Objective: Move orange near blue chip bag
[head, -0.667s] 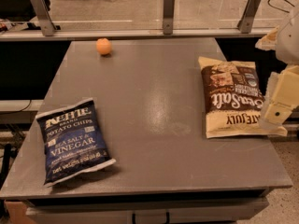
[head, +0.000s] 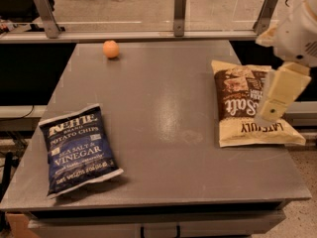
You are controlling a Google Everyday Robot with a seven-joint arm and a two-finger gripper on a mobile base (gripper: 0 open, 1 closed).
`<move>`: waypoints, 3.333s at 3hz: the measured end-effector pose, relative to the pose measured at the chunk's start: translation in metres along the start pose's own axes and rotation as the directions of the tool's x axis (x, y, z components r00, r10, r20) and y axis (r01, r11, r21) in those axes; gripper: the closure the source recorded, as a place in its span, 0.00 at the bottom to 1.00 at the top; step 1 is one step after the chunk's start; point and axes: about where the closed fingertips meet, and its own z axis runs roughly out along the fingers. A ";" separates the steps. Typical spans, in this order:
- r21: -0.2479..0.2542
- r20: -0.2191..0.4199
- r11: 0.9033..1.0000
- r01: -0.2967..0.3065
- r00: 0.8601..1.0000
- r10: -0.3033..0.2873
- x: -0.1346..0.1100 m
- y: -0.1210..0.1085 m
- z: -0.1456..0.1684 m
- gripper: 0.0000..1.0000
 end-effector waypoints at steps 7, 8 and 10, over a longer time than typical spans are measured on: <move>0.049 0.558 0.996 -0.077 0.829 0.036 -0.298 -0.111 0.159 0.00; 0.025 0.612 0.993 -0.114 0.787 0.075 -0.336 -0.129 0.193 0.00; -0.020 0.639 0.983 -0.184 0.753 0.154 -0.383 -0.160 0.260 0.00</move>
Offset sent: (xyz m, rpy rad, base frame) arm 0.1287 0.1777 -0.0164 0.3309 -0.1284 0.1508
